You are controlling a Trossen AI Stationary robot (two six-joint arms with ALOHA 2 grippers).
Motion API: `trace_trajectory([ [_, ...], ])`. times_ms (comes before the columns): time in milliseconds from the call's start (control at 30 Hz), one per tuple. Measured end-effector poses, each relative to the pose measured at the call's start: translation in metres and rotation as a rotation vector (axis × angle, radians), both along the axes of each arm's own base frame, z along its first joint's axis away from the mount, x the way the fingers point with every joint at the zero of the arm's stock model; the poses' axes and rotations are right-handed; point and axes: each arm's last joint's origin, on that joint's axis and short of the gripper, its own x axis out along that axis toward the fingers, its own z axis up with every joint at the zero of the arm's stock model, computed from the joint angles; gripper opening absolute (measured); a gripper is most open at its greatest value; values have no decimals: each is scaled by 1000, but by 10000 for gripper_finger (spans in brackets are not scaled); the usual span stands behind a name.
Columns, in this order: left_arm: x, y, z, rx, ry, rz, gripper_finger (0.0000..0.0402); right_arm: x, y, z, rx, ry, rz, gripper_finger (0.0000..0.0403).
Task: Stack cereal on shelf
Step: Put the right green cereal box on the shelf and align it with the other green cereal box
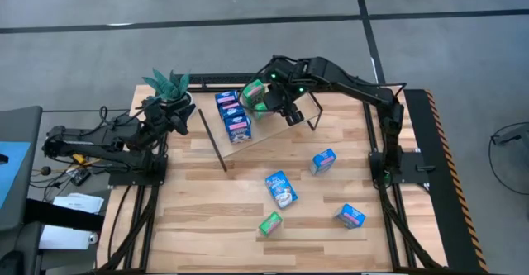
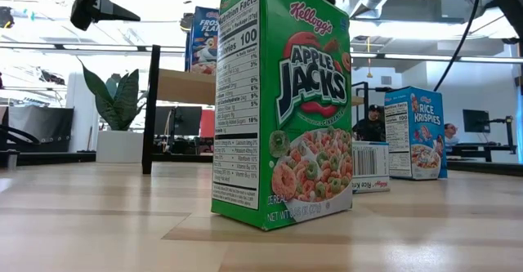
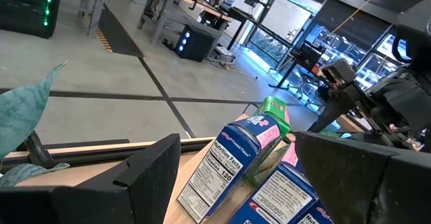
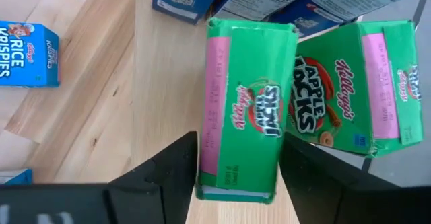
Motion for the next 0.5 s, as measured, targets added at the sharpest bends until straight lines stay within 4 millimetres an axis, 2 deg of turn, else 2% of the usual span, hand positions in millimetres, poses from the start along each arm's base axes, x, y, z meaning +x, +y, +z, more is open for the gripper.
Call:
trace_trajectory([
  [500, 0, 0, 0, 0, 0, 0, 283, -1, -2, 0, -37, 11, -75, 230],
])
